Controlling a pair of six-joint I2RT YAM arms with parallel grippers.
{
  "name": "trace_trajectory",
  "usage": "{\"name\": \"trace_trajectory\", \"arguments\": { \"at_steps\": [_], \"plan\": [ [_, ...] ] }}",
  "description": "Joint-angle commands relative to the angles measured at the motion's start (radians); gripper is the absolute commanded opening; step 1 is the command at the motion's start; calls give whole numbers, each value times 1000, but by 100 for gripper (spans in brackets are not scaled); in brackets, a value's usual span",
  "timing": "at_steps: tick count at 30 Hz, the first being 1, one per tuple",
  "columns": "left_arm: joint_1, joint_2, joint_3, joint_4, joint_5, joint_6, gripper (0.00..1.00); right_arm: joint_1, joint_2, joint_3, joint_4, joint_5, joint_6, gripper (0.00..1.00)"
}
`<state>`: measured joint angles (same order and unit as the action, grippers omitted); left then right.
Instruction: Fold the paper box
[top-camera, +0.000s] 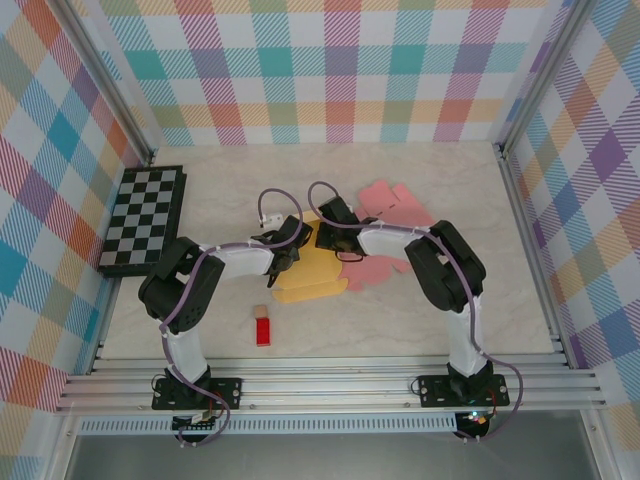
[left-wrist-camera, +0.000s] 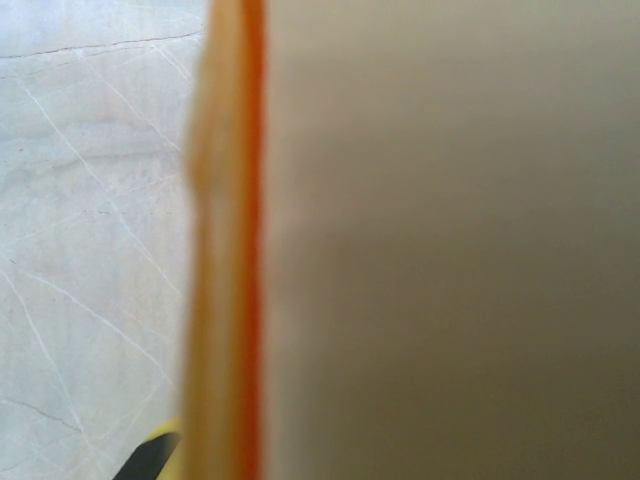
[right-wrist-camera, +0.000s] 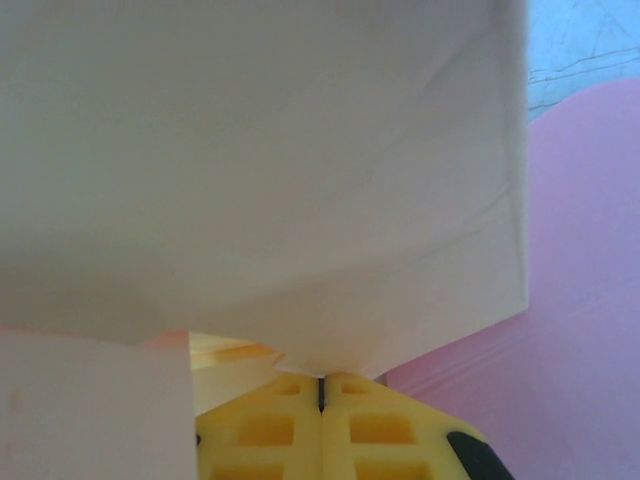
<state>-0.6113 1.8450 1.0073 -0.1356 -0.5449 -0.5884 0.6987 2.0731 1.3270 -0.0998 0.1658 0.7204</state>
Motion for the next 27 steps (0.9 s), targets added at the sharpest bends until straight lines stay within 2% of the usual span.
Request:
{"name": "trace_trajectory", "arguments": {
  "at_steps": [1, 4, 7, 10, 15, 18, 21, 25, 27],
  "plan": [
    [-7, 26, 24, -7, 52, -24, 0, 62, 76, -68, -90, -117, 51, 6],
    [-7, 25, 25, -7, 53, -24, 0, 46, -10, -165, 50, -153, 58, 9],
    [-5, 25, 25, -7, 53, -23, 0, 2, -119, -221, 112, -205, 14, 13],
    [-5, 23, 22, -9, 52, -22, 0, -60, -223, -251, 122, -257, -63, 18],
    [-4, 19, 21, -10, 53, -16, 0, -203, -373, -284, 96, -419, -247, 31],
    [-4, 12, 14, -8, 51, -14, 0, -289, -461, -261, -2, -482, -436, 39],
    [-4, 5, 6, 1, 51, -8, 0, -367, -503, -197, -102, -513, -668, 43],
    [-4, -5, -13, 34, 66, 15, 0, -427, -441, -83, -206, -556, -1062, 45],
    [-4, -11, -23, 49, 68, 19, 0, -436, -395, -44, -234, -616, -1252, 46]
  ]
}}
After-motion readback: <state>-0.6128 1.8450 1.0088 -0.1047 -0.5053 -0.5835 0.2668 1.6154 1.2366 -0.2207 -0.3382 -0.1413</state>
